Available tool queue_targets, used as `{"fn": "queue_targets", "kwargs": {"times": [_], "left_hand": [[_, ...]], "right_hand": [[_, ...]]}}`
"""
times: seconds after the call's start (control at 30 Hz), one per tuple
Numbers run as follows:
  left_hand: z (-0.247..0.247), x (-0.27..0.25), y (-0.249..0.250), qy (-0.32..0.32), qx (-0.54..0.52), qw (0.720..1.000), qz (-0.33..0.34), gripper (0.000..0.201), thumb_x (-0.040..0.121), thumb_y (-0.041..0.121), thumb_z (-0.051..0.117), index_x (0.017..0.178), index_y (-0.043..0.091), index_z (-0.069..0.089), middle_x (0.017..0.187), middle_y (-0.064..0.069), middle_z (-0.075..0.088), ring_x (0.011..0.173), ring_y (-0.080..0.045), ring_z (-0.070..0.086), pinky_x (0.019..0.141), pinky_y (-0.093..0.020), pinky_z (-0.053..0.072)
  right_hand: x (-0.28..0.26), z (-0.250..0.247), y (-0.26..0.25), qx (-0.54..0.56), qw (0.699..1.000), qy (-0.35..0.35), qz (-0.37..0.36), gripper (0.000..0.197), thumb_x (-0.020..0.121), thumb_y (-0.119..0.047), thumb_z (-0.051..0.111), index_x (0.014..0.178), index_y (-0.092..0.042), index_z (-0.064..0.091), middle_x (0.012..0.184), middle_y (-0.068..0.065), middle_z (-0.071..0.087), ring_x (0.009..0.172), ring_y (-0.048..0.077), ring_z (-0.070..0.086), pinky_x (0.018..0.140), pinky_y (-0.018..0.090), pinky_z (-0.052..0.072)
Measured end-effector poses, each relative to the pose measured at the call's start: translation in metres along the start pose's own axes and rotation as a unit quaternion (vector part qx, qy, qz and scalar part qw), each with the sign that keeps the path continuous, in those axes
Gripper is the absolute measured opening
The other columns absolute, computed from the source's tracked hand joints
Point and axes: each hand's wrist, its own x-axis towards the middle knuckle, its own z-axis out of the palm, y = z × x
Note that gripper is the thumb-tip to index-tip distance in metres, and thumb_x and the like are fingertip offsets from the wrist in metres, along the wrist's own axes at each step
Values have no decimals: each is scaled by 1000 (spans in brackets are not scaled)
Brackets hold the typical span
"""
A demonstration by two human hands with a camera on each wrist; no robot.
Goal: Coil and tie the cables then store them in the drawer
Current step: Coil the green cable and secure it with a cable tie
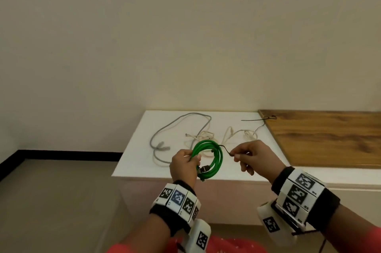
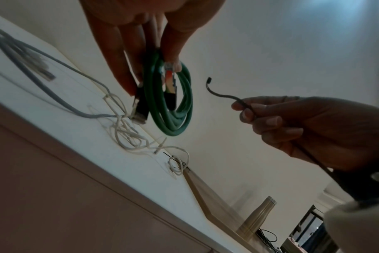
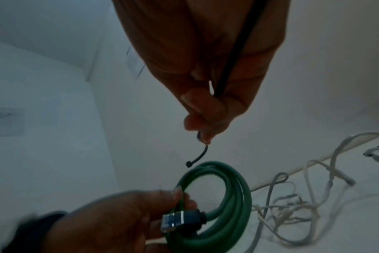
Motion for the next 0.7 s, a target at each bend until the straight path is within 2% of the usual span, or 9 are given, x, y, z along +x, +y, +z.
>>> {"fn": "queue_targets", "kwargs": {"times": [0.1, 0.17, 0.23, 0.27, 0.43, 0.53, 0.57, 0.63, 0.7], "left_hand": [[-8, -7, 3, 18, 4, 1000, 5, 15, 78, 3, 68, 84, 8, 55, 74, -16, 66, 64, -26, 61, 62, -31, 54], [-12, -12, 5, 20, 13, 1000, 14, 15, 79, 4, 67, 84, 8, 55, 74, -14, 65, 61, -24, 61, 52, -24, 51], [-12, -17, 6, 15, 16, 1000, 20, 14, 80, 4, 67, 85, 8, 54, 73, -11, 64, 55, -18, 58, 40, -14, 45], [-12, -18, 7, 14, 20, 999, 23, 14, 80, 5, 67, 85, 8, 54, 73, -10, 64, 55, -17, 58, 38, -12, 43], [-9, -27, 7, 2, 45, 998, 45, 16, 79, 9, 68, 80, 12, 52, 74, -8, 65, 72, -25, 64, 52, -15, 46], [-7, -31, 8, -17, 52, 997, 53, 25, 78, 8, 68, 71, 22, 48, 74, -9, 66, 76, -28, 67, 63, -26, 53], [-7, -32, 8, -20, 54, 997, 53, 25, 79, 8, 68, 72, 23, 49, 76, -9, 66, 76, -28, 67, 61, -23, 52], [-6, -33, 8, -26, 44, 998, 42, 17, 79, 8, 67, 88, 16, 55, 83, -13, 69, 75, -25, 65, 52, -10, 47], [-6, -33, 7, -34, 38, 998, 28, 34, 80, 8, 67, 112, 7, 54, 92, -17, 71, 75, -21, 64, 51, -8, 45]], "right_hand": [[-9, 18, -2, -29, 1000, 1, 12, 18, 86, 2, 50, 89, -4, 67, 58, 10, 60, 39, 13, 49, 38, 14, 41], [-13, 28, -2, -19, 999, 9, 25, 18, 85, 3, 49, 89, -3, 66, 55, 8, 59, 40, 17, 50, 38, 15, 43], [-17, 38, -2, 1, 999, 21, 38, 19, 84, 5, 48, 88, -3, 65, 55, 9, 59, 38, 15, 52, 37, 17, 44], [-18, 43, -2, 17, 998, 28, 46, 18, 84, 6, 48, 87, -3, 64, 56, 10, 59, 36, 13, 53, 37, 17, 45], [-24, 59, 1, 95, 991, 53, 73, 16, 85, 7, 47, 91, 1, 60, 64, 12, 59, 32, 8, 55, 35, 19, 46], [-25, 64, 1, 125, 988, 44, 76, 14, 88, 5, 48, 94, 1, 59, 68, 12, 59, 35, 9, 57, 38, 20, 48], [-25, 65, 1, 130, 988, 42, 74, 14, 88, 4, 48, 95, 1, 59, 70, 12, 60, 36, 9, 57, 38, 20, 49], [-25, 67, 1, 134, 988, 41, 67, 15, 88, 4, 48, 95, 2, 60, 72, 12, 61, 38, 10, 58, 40, 21, 50], [-26, 68, 0, 146, 987, 36, 61, 15, 88, 5, 47, 91, 0, 61, 72, 11, 60, 39, 12, 57, 42, 21, 51]]}}
